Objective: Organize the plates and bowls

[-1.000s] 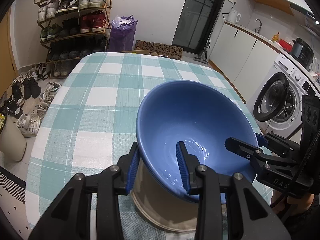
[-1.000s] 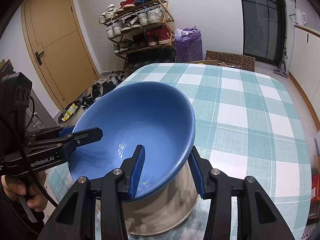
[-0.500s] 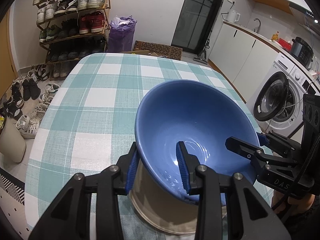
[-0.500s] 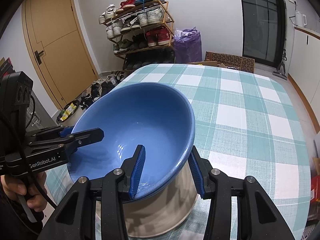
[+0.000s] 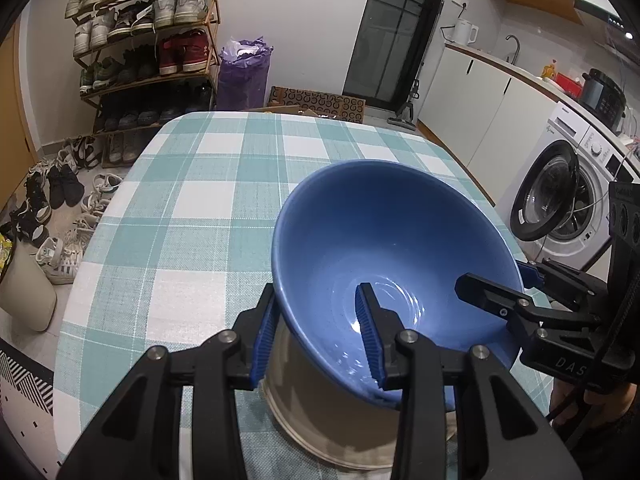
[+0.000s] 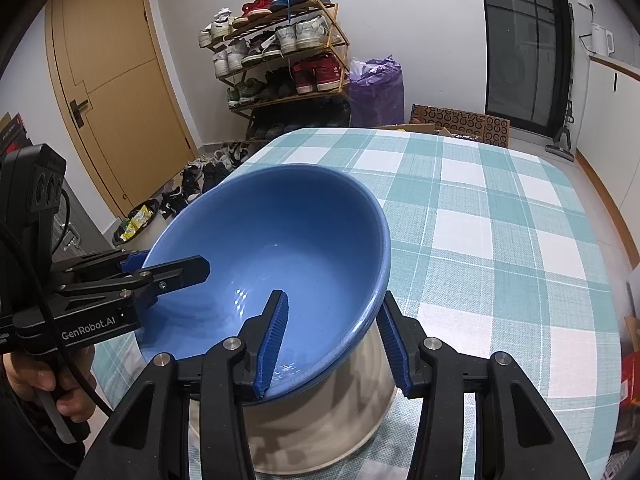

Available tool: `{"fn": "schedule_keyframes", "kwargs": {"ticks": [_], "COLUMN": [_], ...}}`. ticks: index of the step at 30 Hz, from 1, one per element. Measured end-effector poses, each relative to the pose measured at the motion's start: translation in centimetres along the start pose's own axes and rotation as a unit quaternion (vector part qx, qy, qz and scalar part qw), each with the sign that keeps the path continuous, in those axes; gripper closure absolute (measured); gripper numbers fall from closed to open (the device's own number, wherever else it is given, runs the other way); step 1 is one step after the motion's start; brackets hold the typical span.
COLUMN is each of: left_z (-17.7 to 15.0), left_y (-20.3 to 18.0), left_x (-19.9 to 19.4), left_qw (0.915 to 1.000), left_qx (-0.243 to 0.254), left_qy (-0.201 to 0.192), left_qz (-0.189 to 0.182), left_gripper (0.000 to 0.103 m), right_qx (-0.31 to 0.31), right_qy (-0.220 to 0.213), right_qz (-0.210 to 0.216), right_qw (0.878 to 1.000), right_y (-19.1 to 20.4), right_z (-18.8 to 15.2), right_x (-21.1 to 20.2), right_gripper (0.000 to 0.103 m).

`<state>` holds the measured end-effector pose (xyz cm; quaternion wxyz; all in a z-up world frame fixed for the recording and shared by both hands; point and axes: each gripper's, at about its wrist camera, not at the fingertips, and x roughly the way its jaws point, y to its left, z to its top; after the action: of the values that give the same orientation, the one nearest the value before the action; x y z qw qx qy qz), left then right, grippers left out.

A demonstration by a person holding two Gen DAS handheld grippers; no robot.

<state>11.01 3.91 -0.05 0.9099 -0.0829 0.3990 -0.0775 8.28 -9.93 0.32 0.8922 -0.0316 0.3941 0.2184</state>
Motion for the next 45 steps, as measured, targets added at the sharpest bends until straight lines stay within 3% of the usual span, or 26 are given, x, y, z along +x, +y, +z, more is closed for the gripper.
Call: {"fn": "schedule_keyframes", "kwargs": {"ticks": [6, 10, 14, 20, 24, 26, 45], "left_z": [-0.1, -0.4, -0.8, -1.5, -2.2, -2.5, -5.8], "left_y": [0.7, 1.0, 1.1, 0.9, 0.9, 1.0, 0.8], "left_x": [-1.0, -1.6, -2.2, -3.5, -4.7, -5.3, -7.5], "left_qw": [0.9999, 0.9997, 0.9994, 0.9984, 0.9968, 0.9958, 0.9869], "left_qx": [-0.001, -0.001, 0.006, 0.015, 0.022, 0.024, 0.051], "left_qy": [-0.012, -0.018, -0.025, -0.044, -0.065, -0.076, -0.135], "left_qz": [0.01, 0.014, 0.022, 0.034, 0.041, 0.045, 0.072], "left_gripper": [0.046, 0.045, 0.042, 0.023, 0.004, 0.0, 0.0], "right_qx": [0.005, 0.006, 0.007, -0.002, -0.015, -0.015, -0.023], "right_qy": [-0.011, -0.02, -0.03, -0.053, -0.069, -0.076, -0.127], "right_qz": [-0.001, 0.003, 0.006, 0.016, 0.008, 0.008, -0.006], "right_qw": [1.0, 1.0, 1.0, 0.998, 0.998, 0.997, 0.992], "right_y": [-0.5, -0.8, -0.9, -0.6, -0.3, -0.4, -0.2], "right_z": [-0.2, -0.6, -1.1, -2.0, -2.6, -3.0, -6.6], "right_x": [-0.9, -1.5, -1.9, -3.2, -4.2, -4.7, -7.9], "right_gripper": [0.039, 0.02, 0.013, 0.002, 0.001, 0.001, 0.001]}}
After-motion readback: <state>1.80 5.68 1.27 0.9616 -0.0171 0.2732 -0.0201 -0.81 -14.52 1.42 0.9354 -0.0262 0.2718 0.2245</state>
